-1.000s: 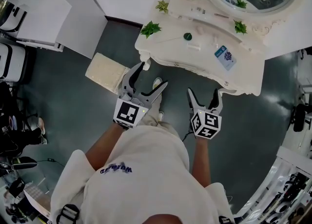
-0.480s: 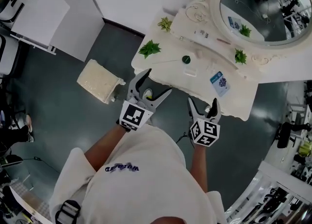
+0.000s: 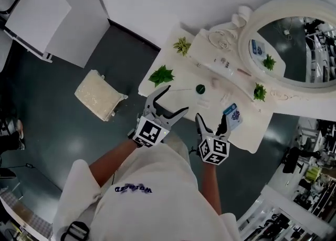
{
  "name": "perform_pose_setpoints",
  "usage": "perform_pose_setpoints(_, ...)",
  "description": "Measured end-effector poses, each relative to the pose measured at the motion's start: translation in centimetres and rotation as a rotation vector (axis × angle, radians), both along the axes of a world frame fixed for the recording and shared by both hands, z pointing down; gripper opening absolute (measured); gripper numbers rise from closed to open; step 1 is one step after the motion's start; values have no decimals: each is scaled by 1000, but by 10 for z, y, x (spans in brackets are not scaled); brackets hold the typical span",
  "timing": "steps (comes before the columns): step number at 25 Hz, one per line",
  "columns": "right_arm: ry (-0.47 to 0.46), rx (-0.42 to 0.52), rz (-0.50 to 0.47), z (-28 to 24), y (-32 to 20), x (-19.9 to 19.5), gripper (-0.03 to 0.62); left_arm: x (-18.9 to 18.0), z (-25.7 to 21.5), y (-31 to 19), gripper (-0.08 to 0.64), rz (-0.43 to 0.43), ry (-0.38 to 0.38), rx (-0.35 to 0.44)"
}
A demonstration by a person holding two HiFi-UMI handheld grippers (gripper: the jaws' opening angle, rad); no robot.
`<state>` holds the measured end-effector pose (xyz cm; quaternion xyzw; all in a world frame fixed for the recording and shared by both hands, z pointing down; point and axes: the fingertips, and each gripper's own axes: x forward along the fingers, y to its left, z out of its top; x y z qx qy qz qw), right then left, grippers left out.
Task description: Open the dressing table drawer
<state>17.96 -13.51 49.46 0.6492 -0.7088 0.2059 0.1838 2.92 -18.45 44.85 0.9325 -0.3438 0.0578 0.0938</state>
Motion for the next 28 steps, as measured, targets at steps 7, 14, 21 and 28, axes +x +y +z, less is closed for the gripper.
perform_pose_setpoints(7, 29, -12, 4, 32, -51, -11, 522, -5, 44, -37, 394, 20, -6, -21)
perform_pose_setpoints(14, 7, 28, -3, 56, -92, -19, 499, -24, 78, -64, 391, -46, -17, -70)
perform_pose_setpoints(21, -4, 32, 61, 82, -116, -7, 471, -23, 104, -88, 387, -78, -50, -65)
perform_pose_setpoints(28, -6, 7, 63, 113, -147, -4, 339, -5, 104, -112, 367, -81, -72, -67)
